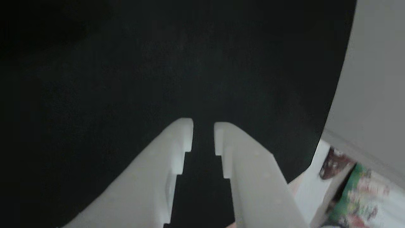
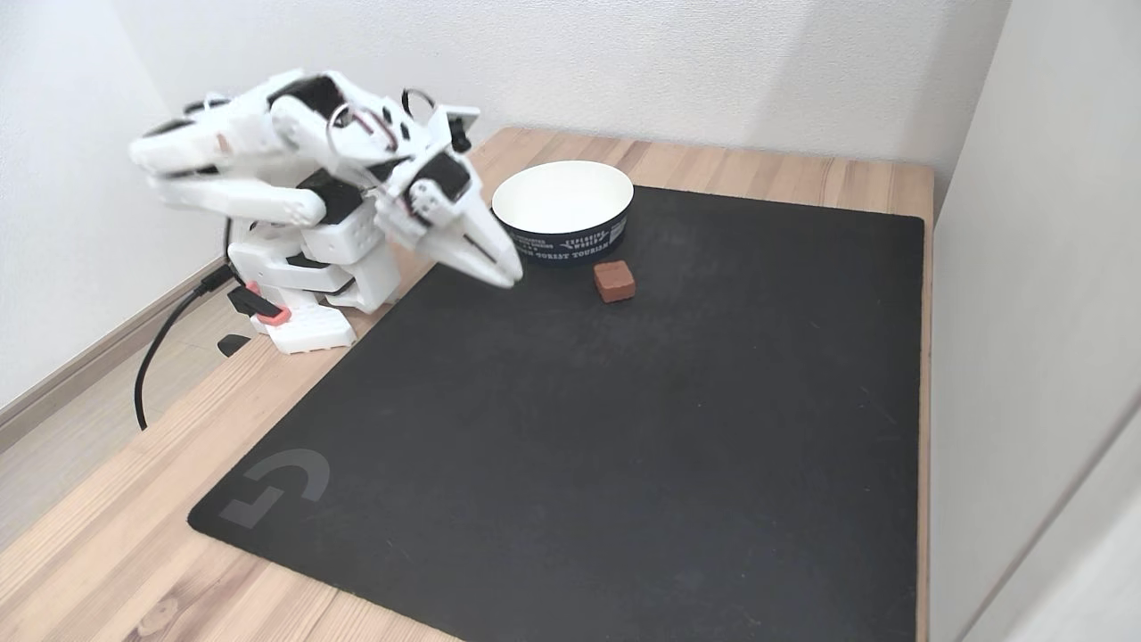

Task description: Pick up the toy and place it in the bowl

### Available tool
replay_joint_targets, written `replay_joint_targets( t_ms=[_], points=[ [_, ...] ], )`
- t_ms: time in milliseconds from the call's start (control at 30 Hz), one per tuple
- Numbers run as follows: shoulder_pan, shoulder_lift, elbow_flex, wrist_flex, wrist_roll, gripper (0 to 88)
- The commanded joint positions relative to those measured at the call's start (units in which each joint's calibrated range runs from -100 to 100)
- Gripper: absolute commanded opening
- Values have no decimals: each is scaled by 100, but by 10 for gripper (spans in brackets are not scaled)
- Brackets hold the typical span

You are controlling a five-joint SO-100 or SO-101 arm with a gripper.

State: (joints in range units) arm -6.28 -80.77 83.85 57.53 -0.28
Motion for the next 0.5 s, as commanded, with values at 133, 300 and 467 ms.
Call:
replay_joint_targets(
  t_ms=[133,300,467],
  points=[
    [-296,1853,-2062,-38,-29,23],
    [-380,3020,-3143,-30,-29,23],
    [-764,4246,-4189,-30,-29,23]
  ],
)
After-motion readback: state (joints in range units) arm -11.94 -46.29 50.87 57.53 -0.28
